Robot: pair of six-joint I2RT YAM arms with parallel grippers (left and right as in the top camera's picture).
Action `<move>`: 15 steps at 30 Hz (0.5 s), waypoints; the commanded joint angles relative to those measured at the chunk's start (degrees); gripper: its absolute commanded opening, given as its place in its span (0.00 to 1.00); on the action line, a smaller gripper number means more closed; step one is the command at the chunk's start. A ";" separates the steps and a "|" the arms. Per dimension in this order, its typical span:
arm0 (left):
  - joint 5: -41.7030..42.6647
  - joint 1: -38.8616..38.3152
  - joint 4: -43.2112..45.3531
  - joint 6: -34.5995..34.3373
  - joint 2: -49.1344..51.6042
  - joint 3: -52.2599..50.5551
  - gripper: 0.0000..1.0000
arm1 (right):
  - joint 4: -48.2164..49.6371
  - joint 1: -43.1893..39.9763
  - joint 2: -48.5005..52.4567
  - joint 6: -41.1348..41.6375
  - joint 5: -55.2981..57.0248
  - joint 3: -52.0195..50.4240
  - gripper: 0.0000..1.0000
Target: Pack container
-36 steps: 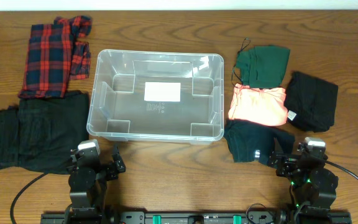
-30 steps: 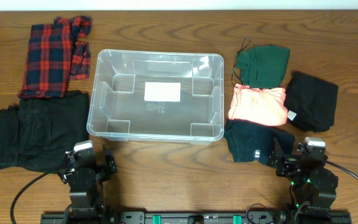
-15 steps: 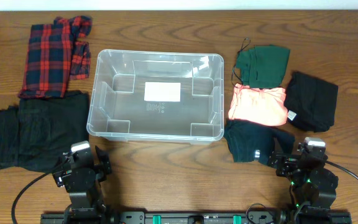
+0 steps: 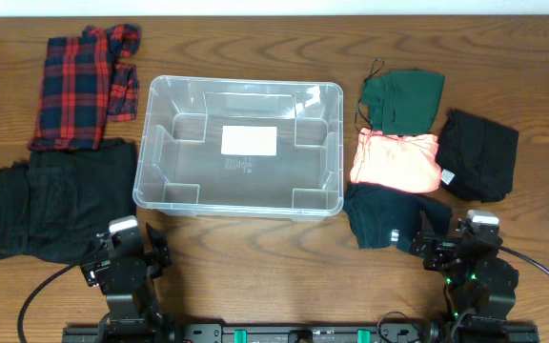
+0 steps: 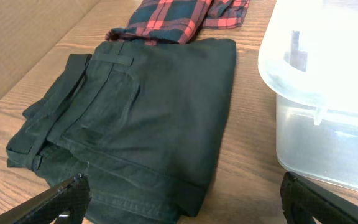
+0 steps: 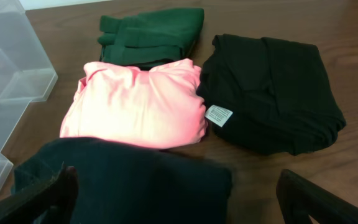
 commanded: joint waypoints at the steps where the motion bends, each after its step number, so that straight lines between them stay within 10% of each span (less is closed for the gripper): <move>1: -2.01 -0.02 -0.04 1.03 -0.35 -0.90 0.98 | 0.02 -0.22 -0.35 0.70 -0.24 -0.15 0.99; 8: -1.73 -0.02 0.83 0.98 -0.35 -0.90 0.98 | 0.00 -0.22 -0.35 0.70 -0.24 -0.15 0.99; 15: 20.31 -0.02 3.93 -2.69 -0.35 -0.90 0.98 | 0.00 -0.22 -0.35 0.70 -0.24 -0.15 0.99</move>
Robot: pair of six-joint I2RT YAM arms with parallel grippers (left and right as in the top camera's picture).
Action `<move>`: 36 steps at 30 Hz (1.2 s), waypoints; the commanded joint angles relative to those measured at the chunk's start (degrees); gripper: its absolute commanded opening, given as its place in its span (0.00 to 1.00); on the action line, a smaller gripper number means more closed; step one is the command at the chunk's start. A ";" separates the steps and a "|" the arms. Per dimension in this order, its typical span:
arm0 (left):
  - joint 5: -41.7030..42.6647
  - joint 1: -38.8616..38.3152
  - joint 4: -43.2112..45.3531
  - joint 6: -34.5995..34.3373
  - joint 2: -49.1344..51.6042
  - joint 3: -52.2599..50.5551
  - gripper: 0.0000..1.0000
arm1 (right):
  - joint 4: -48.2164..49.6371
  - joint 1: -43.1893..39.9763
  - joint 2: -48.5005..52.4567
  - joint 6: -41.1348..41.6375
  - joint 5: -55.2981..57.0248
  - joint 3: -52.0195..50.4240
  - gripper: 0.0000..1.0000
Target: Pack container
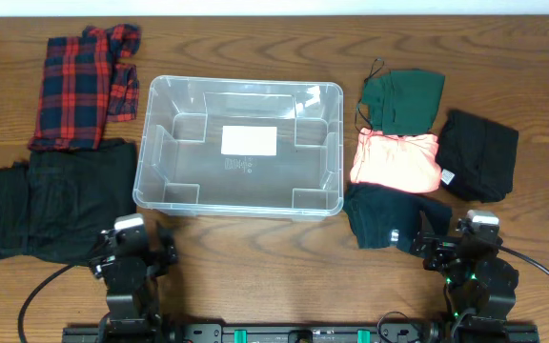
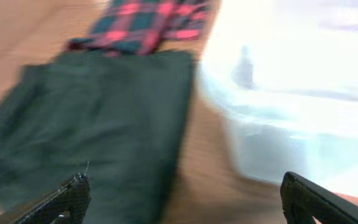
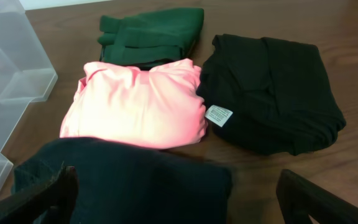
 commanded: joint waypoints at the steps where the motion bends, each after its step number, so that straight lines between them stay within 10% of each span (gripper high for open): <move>1: 14.62 -0.02 2.75 -1.31 -0.35 -0.57 0.98 | 0.02 -0.22 -0.35 0.70 -0.24 -0.15 0.99; 5: 23.50 -0.02 7.13 -1.42 -0.35 -0.24 0.98 | 0.02 -0.22 -0.35 0.70 -0.24 -0.15 0.99; 12: 6.69 0.00 8.28 -8.83 2.64 9.14 0.98 | 0.00 -0.22 -0.35 0.70 -0.24 -0.15 0.99; 28: -3.04 0.11 -8.85 -10.84 45.83 57.16 0.98 | 0.00 -0.22 -0.35 0.70 -0.24 -0.15 0.99; 36: -11.26 12.15 -17.81 -34.14 50.88 57.96 0.98 | 0.02 -0.22 -0.35 0.70 -0.24 -0.15 0.99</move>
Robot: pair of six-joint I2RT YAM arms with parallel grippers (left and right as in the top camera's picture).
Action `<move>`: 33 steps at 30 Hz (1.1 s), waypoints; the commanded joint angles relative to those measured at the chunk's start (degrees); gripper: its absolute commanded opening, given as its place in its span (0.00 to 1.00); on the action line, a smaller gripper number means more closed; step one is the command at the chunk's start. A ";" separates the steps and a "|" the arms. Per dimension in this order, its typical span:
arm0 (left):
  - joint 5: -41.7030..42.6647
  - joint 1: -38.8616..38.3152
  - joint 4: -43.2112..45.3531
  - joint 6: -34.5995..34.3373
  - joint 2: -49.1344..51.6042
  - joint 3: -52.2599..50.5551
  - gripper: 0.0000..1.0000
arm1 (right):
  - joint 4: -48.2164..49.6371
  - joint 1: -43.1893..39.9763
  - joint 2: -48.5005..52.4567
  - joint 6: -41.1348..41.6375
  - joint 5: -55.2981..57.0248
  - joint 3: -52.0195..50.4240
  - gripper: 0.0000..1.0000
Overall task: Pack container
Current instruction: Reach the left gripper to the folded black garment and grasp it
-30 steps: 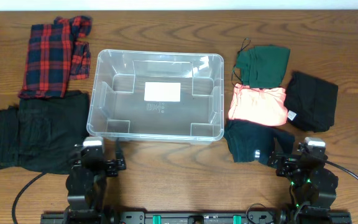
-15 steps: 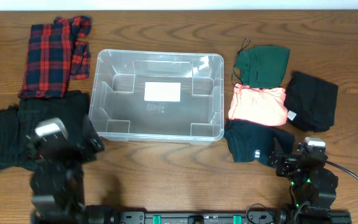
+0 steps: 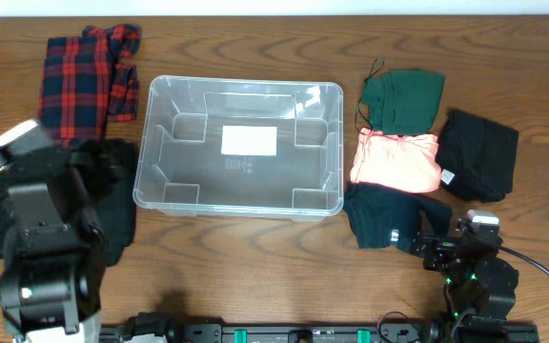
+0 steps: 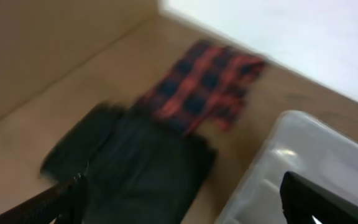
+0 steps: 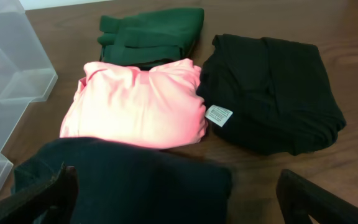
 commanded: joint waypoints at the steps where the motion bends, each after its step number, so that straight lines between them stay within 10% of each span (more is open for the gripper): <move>1: -1.46 8.33 -2.89 -13.18 2.29 0.96 0.98 | -0.04 -0.22 -0.35 0.70 -0.24 -0.13 0.99; 15: 38.34 50.18 -4.46 -11.67 22.82 0.94 0.98 | -0.02 -0.22 -0.35 0.68 -0.24 -0.13 0.99; 33: 45.24 60.96 -2.86 4.59 49.27 0.83 0.98 | -0.04 -0.22 -0.35 0.70 -0.24 -0.13 0.99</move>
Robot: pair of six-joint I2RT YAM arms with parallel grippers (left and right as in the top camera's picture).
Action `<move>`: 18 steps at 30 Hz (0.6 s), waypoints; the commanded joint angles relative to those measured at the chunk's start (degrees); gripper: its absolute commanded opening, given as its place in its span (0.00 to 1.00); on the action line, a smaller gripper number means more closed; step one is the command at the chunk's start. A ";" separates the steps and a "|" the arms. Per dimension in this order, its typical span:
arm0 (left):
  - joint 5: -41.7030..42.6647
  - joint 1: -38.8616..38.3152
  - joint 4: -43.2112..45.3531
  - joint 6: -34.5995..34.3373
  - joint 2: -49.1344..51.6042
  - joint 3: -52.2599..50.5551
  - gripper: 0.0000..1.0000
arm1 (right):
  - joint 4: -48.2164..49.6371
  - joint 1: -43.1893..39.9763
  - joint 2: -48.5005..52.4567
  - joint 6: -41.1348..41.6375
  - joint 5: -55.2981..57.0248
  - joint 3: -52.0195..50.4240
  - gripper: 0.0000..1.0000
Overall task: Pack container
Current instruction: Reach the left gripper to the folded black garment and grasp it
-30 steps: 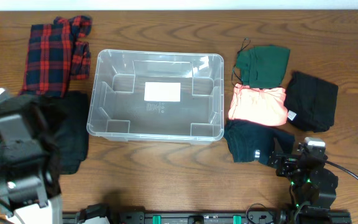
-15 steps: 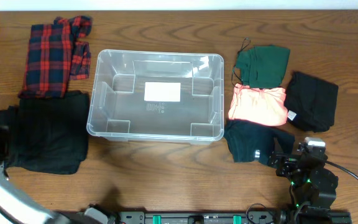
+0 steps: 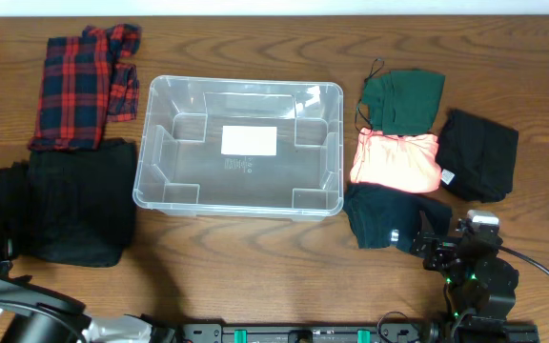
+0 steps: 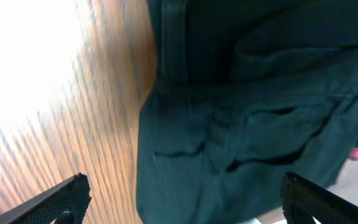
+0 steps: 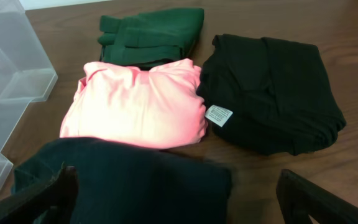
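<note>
The clear plastic container stands empty mid-table. Folded black trousers lie to its left, with a red plaid shirt behind them. My left gripper is open and looks straight down on the trousers, near their edge, with nothing between its fingers. To the container's right lie a green garment, a pink one, a black one and a dark one. My right gripper is open just short of the dark garment.
The left arm fills the table's front left corner in the overhead view. Bare wood shows beside the trousers. A container corner stands left of the right gripper. The black garment carries a white label.
The left arm was raised high over the trousers, its camera facing the plaid shirt and container. Now it sits at the front left corner, looking down on the trousers. The right arm is unchanged.
Both arms first rested at the front edge, open, the left one facing the trousers. The left arm then turned slightly, later stood high above the trousers, and now looks down on them from the left. No clothing has moved.
</note>
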 commanded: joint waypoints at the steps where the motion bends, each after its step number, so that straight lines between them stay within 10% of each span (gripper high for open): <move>1: 0.96 0.07 0.94 5.03 2.75 0.66 0.98 | -0.04 -0.22 -0.35 0.68 -0.24 -0.13 0.99; 18: 8.90 -2.62 13.64 15.32 15.10 0.66 0.98 | -0.04 -0.22 -0.35 0.70 -0.24 -0.13 0.99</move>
